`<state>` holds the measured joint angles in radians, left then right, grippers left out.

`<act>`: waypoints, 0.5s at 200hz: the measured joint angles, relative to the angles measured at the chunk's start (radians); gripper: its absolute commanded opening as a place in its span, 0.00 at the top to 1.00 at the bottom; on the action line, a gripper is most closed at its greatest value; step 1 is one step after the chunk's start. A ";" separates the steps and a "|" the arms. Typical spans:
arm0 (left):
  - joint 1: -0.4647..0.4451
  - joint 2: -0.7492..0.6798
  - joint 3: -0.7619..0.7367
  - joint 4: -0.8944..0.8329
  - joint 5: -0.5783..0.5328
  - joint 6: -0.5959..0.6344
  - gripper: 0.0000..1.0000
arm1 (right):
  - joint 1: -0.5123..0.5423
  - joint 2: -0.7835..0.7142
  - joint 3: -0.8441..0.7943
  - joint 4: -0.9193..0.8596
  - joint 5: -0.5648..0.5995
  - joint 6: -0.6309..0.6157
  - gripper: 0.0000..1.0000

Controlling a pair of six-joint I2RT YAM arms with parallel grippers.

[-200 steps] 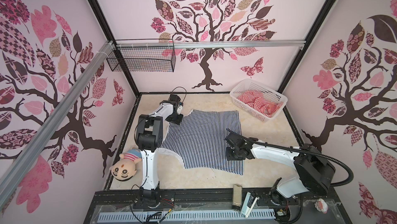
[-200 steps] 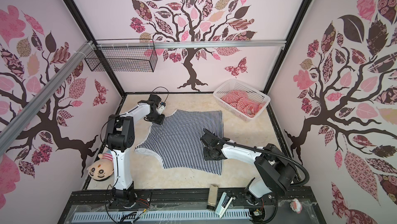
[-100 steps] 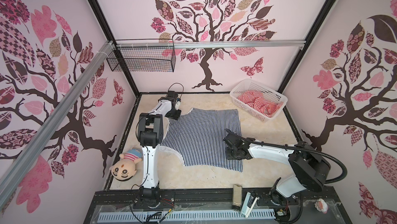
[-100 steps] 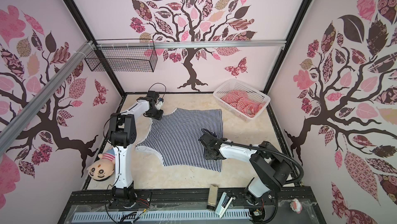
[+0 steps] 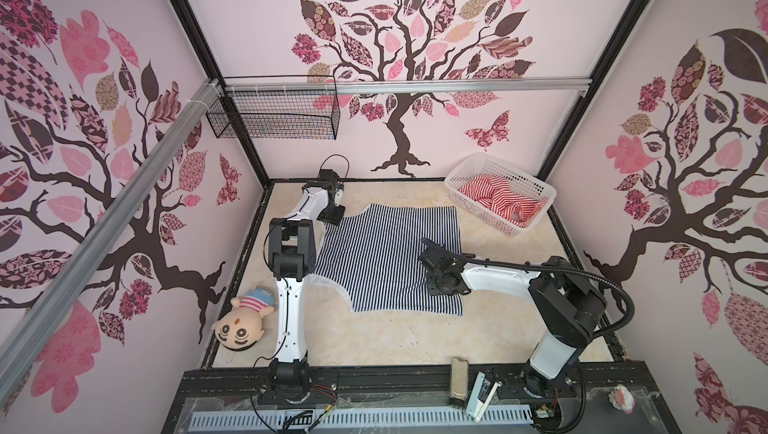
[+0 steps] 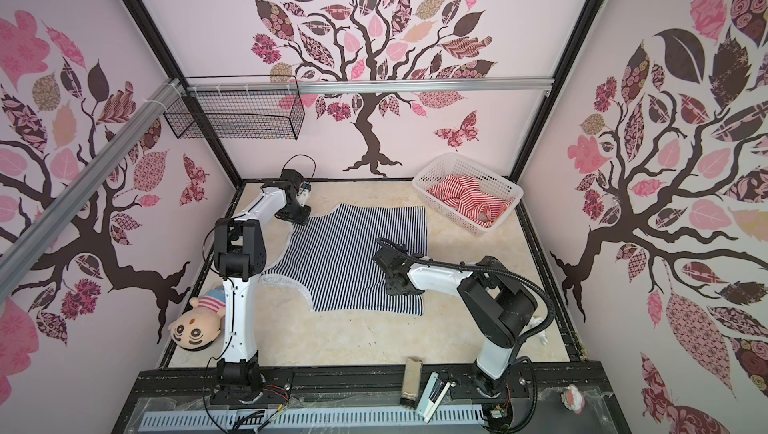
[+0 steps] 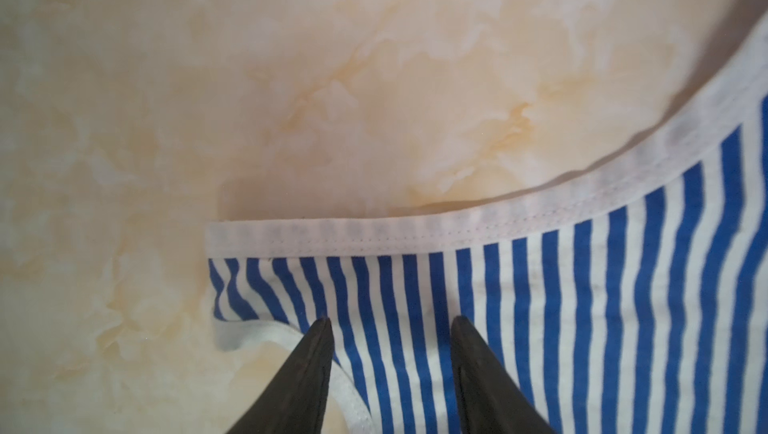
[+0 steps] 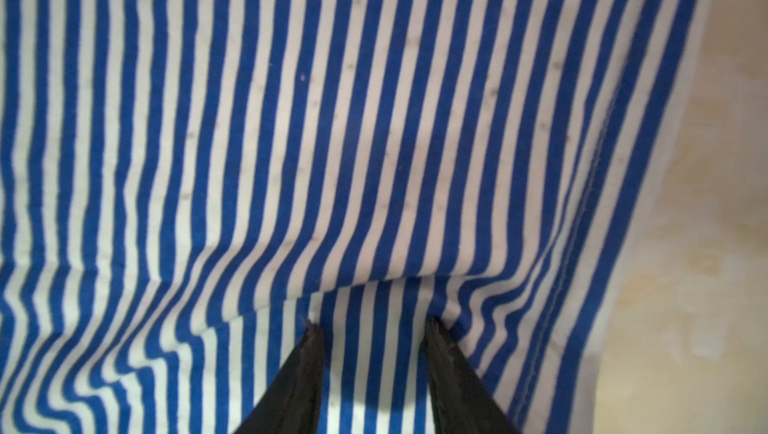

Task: Fold and stack the tank tops

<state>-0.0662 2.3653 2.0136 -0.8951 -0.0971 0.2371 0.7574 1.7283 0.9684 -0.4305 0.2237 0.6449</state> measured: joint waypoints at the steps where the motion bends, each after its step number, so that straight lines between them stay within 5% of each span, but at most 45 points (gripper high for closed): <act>1: 0.000 -0.002 -0.002 0.000 0.000 0.000 0.50 | -0.001 0.000 0.000 -0.001 0.000 -0.001 0.57; 58: -0.021 -0.386 -0.321 0.057 0.071 0.003 0.49 | -0.014 -0.033 -0.021 -0.055 -0.001 -0.013 0.56; 100: -0.166 -0.674 -0.631 0.132 0.103 0.027 0.49 | -0.014 -0.105 -0.093 -0.056 -0.034 0.000 0.56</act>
<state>-0.2321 1.6917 1.3823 -0.7631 0.0063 0.2646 0.7437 1.6238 0.8753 -0.4862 0.1898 0.6445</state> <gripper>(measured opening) 0.512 0.436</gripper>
